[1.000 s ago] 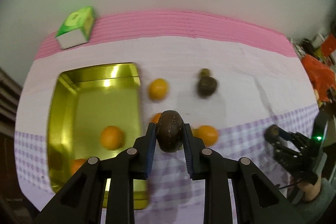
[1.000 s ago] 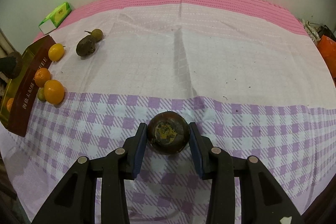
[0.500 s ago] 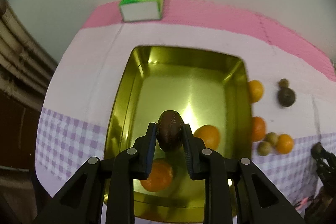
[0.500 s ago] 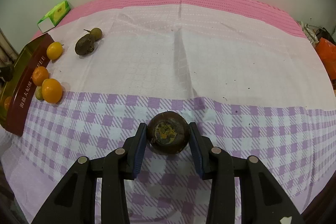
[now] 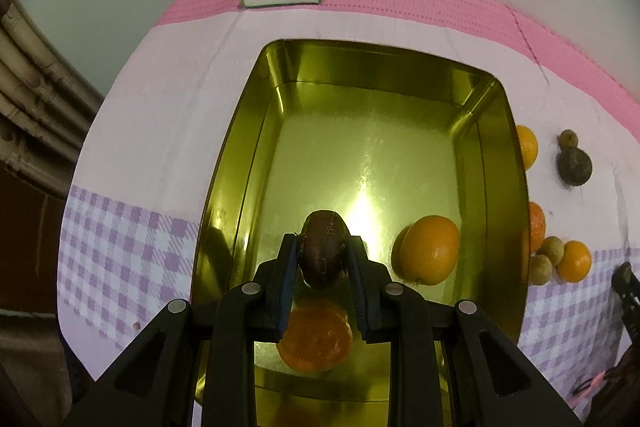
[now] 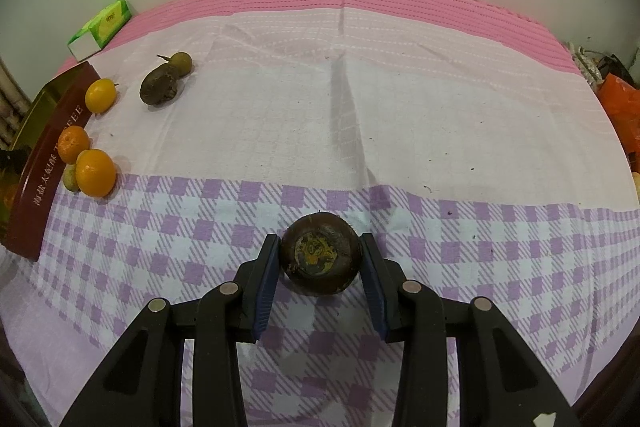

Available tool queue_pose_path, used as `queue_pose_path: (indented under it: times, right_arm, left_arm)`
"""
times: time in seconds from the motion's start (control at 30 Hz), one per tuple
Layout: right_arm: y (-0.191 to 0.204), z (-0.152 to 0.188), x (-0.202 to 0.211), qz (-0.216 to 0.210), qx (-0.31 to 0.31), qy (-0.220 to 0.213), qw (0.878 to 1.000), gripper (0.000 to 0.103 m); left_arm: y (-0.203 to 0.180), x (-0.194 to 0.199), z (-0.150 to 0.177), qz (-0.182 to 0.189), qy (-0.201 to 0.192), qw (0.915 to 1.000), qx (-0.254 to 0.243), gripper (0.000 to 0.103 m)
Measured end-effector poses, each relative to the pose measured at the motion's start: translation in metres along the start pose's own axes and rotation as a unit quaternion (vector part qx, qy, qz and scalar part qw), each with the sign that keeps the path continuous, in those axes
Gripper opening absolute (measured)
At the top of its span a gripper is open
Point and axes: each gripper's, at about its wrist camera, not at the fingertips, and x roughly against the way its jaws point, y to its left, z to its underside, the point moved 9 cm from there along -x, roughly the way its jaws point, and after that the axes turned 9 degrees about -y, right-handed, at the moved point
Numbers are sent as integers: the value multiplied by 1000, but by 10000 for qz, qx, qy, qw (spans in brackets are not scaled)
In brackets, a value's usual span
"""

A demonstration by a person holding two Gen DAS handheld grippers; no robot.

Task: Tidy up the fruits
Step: 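Carry the oval fruit into the tin tray and open the left gripper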

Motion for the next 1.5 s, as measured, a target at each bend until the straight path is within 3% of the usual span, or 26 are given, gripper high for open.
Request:
queue_pose_path:
  times: [0.6,0.93,1.2,1.5]
  right_arm:
    - [3,-2,-2,53,35,14,10000,36]
    - [17,-14,7,15,267,-57,9996,36]
    - [62,-36,23,-599,679,-230,9956,36]
    - [140,-52,44,-1582,1284,-366,9783,36]
  left_arm:
    - [1,4,5,-74,-174,9997,-148,29]
    - [4,26,4,-175,-586,9978,-269,54]
    - [11,48,7,-392,-961,9939,-384,59]
    - [47,63,14,-634,-1124,9916,26,63]
